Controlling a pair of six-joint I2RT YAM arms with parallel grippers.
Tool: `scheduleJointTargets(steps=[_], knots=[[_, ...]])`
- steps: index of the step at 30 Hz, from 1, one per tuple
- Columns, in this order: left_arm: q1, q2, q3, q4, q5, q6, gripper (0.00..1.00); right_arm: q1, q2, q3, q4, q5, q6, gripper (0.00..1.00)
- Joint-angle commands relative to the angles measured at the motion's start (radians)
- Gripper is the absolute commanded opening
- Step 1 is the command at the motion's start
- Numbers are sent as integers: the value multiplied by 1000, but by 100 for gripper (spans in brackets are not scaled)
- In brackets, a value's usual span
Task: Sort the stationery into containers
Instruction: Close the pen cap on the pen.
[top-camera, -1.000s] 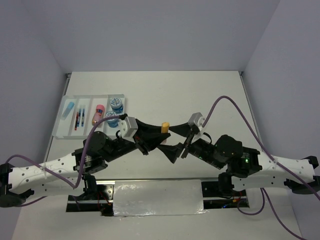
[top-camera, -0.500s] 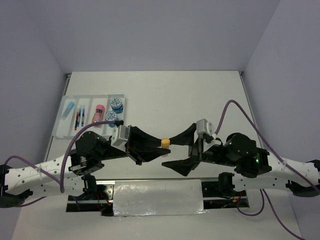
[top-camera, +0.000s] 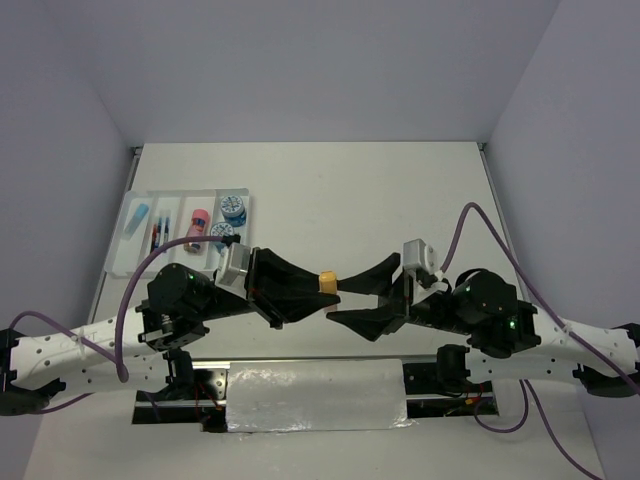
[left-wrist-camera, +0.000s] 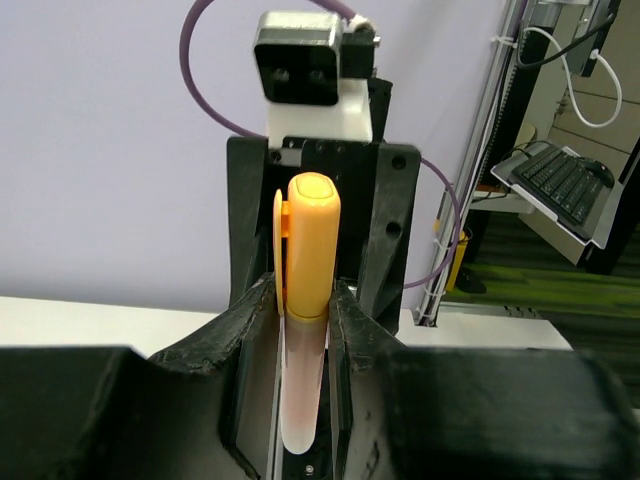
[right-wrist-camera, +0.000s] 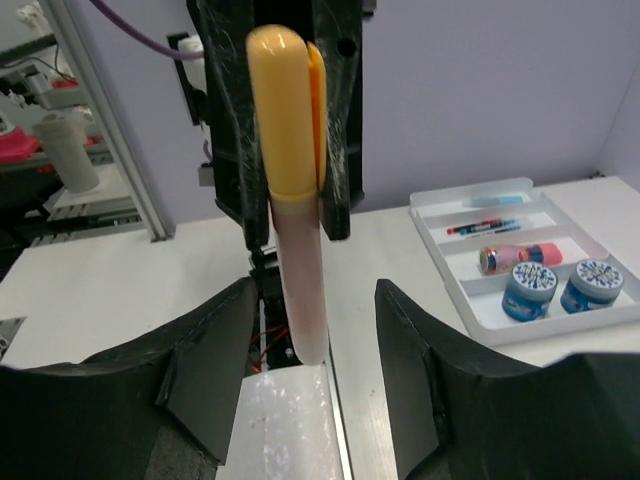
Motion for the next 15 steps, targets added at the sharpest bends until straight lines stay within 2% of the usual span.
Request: scheduleJointTargets(steps=[1, 2, 6, 11, 14, 15], knots=[[-4, -7, -7, 106, -13, -36, 0, -4, 5, 25, 79, -29, -27, 58], [-4, -7, -9, 112, -10, -42, 0, -6, 11, 28, 79, -32, -28, 58], [-4, 3, -7, 127, 6, -51, 0, -27, 45, 43, 88, -104, -17, 45], [-4, 16, -7, 152, 32, -63, 0, -55, 71, 46, 106, -170, 0, 44], [-4, 19, -6, 144, 32, -62, 0, -83, 62, 31, 140, -226, 12, 19], [-4, 16, -7, 143, 23, -57, 0, -98, 51, 23, 155, -257, 28, 0]])
